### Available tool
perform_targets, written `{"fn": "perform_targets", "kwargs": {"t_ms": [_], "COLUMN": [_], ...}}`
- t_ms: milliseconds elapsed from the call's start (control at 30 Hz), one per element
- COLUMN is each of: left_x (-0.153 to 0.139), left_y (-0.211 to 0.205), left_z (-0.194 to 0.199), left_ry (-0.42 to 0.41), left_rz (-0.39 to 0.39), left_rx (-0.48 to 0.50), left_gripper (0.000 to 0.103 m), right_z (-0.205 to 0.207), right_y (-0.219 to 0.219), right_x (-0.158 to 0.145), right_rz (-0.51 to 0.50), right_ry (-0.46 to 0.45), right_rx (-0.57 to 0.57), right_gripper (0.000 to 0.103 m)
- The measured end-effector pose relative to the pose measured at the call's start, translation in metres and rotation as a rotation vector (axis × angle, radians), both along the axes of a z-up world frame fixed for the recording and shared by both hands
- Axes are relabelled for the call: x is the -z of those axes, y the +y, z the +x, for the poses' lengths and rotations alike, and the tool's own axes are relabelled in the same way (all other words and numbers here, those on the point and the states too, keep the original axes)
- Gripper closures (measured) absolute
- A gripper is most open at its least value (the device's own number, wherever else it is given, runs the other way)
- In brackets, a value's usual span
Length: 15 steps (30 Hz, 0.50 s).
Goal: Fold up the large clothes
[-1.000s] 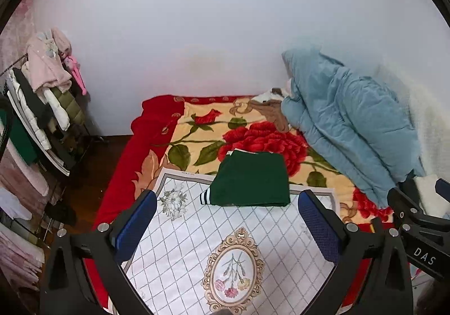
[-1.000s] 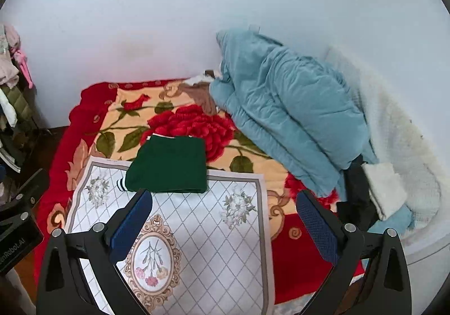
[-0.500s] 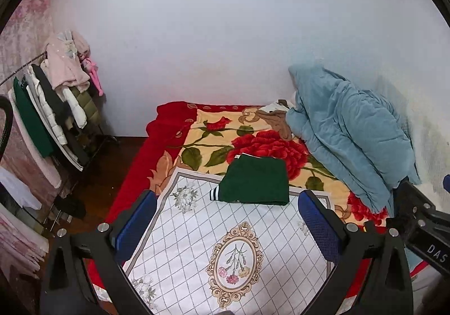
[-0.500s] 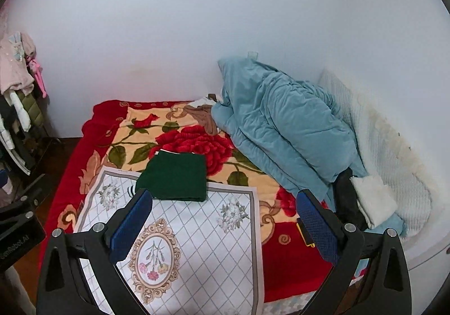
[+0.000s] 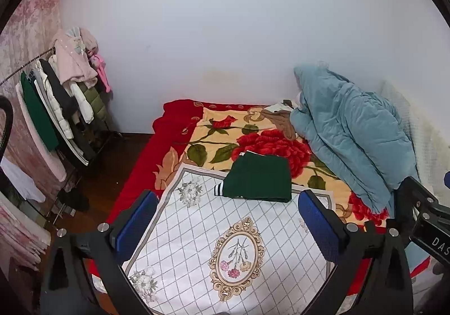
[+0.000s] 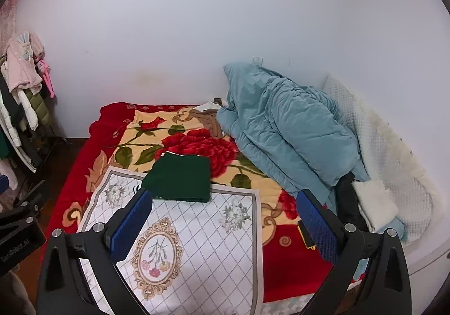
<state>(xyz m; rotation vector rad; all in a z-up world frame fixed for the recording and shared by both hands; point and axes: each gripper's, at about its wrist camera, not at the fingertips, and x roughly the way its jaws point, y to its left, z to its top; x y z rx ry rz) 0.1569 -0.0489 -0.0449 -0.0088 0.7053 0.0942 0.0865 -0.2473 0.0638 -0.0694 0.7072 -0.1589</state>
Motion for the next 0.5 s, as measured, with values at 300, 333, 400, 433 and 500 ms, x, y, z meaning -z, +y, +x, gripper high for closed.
{"fn": "perform_targets", "kwargs": {"t_ms": [300, 333, 400, 433, 500], "left_x": [-0.0019, -0.0026, -0.0041, -0.0042, -0.0046], "left_y": [-0.0023, -0.0025, -0.0029, -0.0029, -0.0028], "left_z": [-0.0032, -0.0033, -0.0023, -0.0023, -0.0021], "left_ry": [-0.003, -0.004, -0.004, -0.003, -0.006], "left_rz": [0.010, 0.012, 0.013, 0.014, 0.014], "left_rx": [-0.010, -0.012, -0.013, -0.014, -0.013], "left_gripper": [0.000, 0.000, 0.000, 0.000, 0.000], "right_z": [0.0041, 0.0044, 0.0035, 0.0034, 0.0055], "right_y": [-0.0002, -0.0002, -0.0016, -0.0023, -0.0026], "right_x": [-0.0022, -0.0021, -0.0039, -0.0041, -0.0043], "right_rz": [-0.010, -0.010, -0.010, -0.009, -0.009], "right_ry": [-0.008, -0.008, -0.009, -0.010, -0.008], "right_rx": [-0.020, -0.023, -0.025, -0.026, -0.026], "right_gripper": [0.000, 0.000, 0.000, 0.000, 0.000]}}
